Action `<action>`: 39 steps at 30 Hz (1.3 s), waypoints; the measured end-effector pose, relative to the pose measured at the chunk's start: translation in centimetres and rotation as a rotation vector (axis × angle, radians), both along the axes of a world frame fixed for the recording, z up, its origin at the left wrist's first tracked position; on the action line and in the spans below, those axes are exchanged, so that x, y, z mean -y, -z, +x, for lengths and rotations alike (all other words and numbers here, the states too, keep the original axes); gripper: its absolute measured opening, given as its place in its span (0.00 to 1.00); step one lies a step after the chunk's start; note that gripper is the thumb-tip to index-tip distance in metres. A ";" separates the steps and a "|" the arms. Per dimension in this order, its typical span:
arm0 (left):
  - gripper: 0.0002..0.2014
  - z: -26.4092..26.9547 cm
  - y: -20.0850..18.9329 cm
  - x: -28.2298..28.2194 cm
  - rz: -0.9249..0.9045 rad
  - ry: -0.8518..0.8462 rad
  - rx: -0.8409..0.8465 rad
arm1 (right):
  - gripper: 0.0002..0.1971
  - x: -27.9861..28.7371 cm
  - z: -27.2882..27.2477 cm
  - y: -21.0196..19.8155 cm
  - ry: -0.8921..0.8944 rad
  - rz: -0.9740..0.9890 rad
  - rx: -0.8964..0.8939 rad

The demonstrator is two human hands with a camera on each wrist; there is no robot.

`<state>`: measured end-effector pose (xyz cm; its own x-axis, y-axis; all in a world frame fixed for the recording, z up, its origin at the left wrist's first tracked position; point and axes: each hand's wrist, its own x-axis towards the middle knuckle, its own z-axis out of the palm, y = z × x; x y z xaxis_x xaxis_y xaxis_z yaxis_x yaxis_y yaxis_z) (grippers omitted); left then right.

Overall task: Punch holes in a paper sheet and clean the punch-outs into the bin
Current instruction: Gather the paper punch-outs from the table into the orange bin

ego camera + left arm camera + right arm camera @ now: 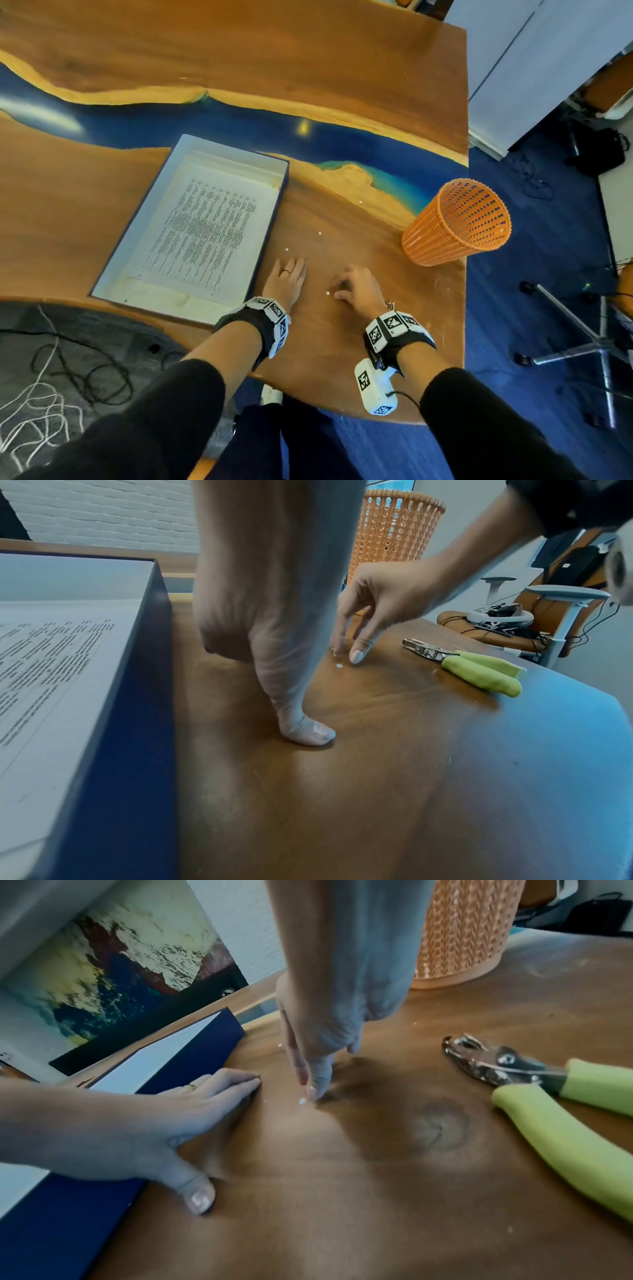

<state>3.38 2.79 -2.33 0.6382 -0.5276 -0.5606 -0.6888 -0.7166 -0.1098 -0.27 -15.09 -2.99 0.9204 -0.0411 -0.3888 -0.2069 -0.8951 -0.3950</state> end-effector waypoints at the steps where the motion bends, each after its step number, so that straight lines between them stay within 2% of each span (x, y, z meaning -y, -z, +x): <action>1: 0.39 0.0 -0.1 0.1 -0.019 -0.006 0.001 | 0.11 -0.3 -0.3 0.1 -0.009 -0.001 0.011; 6: 0.32 0.1 0.2 0.5 -0.037 -0.031 0.004 | 0.09 -1.2 -0.6 0.5 -0.030 -0.016 0.074; 12: 0.38 0.3 0.1 0.7 0.045 -0.008 0.002 | 0.09 -1.5 -0.5 0.8 -0.114 -0.110 0.084; 16: 0.50 0.2 0.7 0.9 0.191 0.032 0.043 | 0.08 -1.7 -0.5 1.0 -0.192 -0.166 0.097; 19: 0.49 0.1 0.7 1.1 0.207 0.034 0.049 | 0.07 -1.8 -0.7 1.2 -0.212 -0.166 0.116; 24: 0.44 0.0 1.0 1.3 0.198 0.010 0.066 | 0.06 -2.1 -0.8 1.3 -0.194 -0.143 0.099; 26: 0.45 0.0 0.8 1.2 0.204 0.023 0.068 | 0.06 -2.2 -0.8 1.3 -0.173 -0.134 0.068; 35: 0.44 -0.1 0.6 1.1 0.183 0.024 0.067 | 0.13 -2.1 -0.8 1.3 -0.132 -0.193 -0.015; 39: 0.42 -0.1 0.5 1.1 0.166 0.025 0.061 | 0.09 -1.8 -0.5 0.8 -0.066 -0.156 0.002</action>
<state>3.28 1.72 -2.81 0.6619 -0.4470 -0.6018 -0.6943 -0.6681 -0.2674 -0.81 -13.33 -3.74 0.9237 -0.0401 -0.3811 -0.1449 -0.9572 -0.2506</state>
